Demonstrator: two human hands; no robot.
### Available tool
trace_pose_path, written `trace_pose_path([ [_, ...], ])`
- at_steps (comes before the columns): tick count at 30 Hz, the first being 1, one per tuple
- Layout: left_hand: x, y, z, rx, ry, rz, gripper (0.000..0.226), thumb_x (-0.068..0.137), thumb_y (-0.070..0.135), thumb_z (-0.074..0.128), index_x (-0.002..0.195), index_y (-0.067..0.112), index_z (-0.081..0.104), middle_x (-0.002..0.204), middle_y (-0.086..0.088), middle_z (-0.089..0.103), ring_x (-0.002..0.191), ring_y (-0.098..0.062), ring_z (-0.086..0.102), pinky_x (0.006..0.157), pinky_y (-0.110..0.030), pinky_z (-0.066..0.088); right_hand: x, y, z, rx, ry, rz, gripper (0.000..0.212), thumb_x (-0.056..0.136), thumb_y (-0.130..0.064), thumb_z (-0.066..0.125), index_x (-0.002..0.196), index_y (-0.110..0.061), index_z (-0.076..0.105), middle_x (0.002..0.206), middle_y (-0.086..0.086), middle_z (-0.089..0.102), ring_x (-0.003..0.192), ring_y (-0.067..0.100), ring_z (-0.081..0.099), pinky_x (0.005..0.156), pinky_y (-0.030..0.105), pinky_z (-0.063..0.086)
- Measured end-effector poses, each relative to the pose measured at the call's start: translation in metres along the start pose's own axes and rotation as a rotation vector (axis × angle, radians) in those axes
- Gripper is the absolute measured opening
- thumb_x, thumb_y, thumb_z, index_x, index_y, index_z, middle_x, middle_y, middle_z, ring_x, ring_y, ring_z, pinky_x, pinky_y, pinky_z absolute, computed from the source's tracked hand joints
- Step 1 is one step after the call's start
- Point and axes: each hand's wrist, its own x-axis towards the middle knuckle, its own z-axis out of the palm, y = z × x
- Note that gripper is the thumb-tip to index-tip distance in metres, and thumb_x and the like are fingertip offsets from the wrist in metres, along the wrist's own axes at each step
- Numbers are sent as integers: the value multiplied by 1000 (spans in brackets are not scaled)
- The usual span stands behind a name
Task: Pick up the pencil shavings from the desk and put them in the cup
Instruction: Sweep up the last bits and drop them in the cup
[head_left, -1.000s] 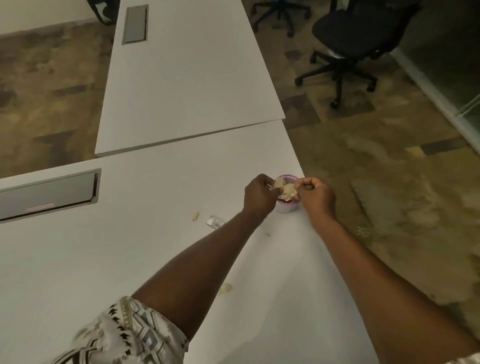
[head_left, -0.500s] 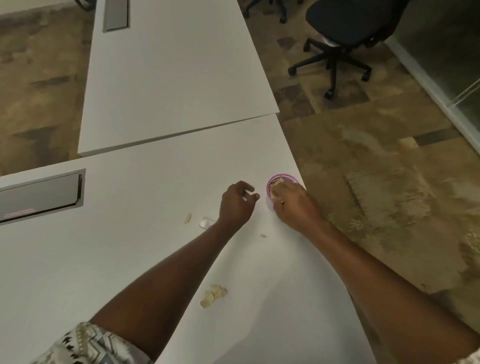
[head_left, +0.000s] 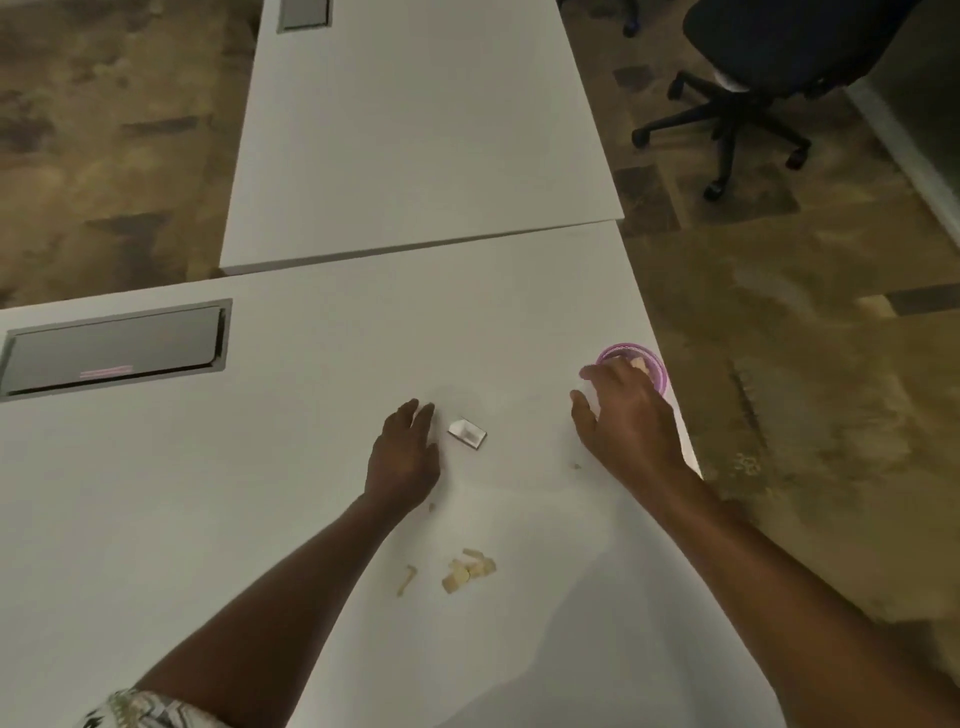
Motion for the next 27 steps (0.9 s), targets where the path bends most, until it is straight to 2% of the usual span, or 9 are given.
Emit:
trace_pose_path([
  [3, 6, -10, 1, 93, -125, 129, 70, 95, 17, 50, 157, 9, 18, 166, -17, 9, 152, -34, 17, 119, -43, 31, -36, -22, 24, 100, -217, 89, 44, 93, -32, 60, 132, -11, 56, 133, 9, 60, 123, 26, 56, 94, 39, 53],
  [5, 10, -10, 5, 157, -200, 173, 72, 97, 18, 46, 158, 7, 10, 167, -17, -1, 154, -36, 7, 123, -43, 21, -57, -25, 45, 49, -462, 259, 62, 95, -38, 54, 149, -13, 34, 156, 12, 34, 143, 29, 33, 109, 42, 40],
  [7, 11, -10, 9, 188, -251, 155, 71, 99, 20, 41, 158, 5, 4, 167, -15, -6, 155, -34, -1, 124, -43, 16, -74, -26, 61, -20, -595, 336, 73, 96, -40, 50, 155, -10, 17, 163, 16, 11, 150, 32, 14, 115, 43, 31],
  [12, -8, -17, 17, 132, -237, 142, 68, 101, 18, 36, 158, 5, 1, 167, -11, -9, 155, -28, -4, 126, -39, 13, -101, -46, 82, -144, -628, 144, 79, 96, -39, 45, 154, 1, 11, 160, 32, -2, 150, 41, 6, 120, 45, 26],
  [20, -103, -50, 42, 97, -234, 285, 76, 93, 21, 41, 159, 15, 4, 167, -10, -9, 155, -28, -9, 127, -44, 8, -149, -88, 82, -24, -793, -186, 75, 97, -31, 46, 157, -10, 4, 162, 22, -12, 151, 38, -5, 124, 41, 15],
  [22, -126, -60, 47, 129, -230, 336, 81, 90, 22, 43, 160, 23, 2, 167, -8, -11, 154, -27, -12, 124, -44, 3, -160, -98, 80, -28, -842, -259, 73, 98, -29, 48, 157, -14, 8, 163, 20, -9, 151, 39, -5, 123, 42, 16],
  [24, -143, -66, 50, 159, -216, 364, 85, 87, 13, 48, 160, 25, 6, 167, -10, -7, 154, -31, -8, 122, -46, 5, -169, -107, 75, -65, -799, -352, 71, 91, -21, 60, 154, -18, 28, 162, 20, 15, 148, 40, 18, 115, 41, 35],
  [26, -156, -68, 50, 159, -196, 379, 85, 85, 0, 56, 159, 21, 18, 166, -17, 8, 153, -36, 8, 120, -47, 20, -176, -113, 73, -131, -762, -421, 75, 69, -12, 77, 139, -23, 56, 148, 15, 48, 134, 34, 49, 89, 30, 55],
  [27, -160, -68, 49, 152, -185, 384, 85, 83, -5, 63, 157, 17, 27, 163, -20, 19, 150, -38, 20, 116, -46, 31, -180, -115, 74, -156, -730, -454, 75, 62, -9, 79, 133, -23, 61, 143, 13, 54, 129, 32, 55, 78, 26, 58],
])
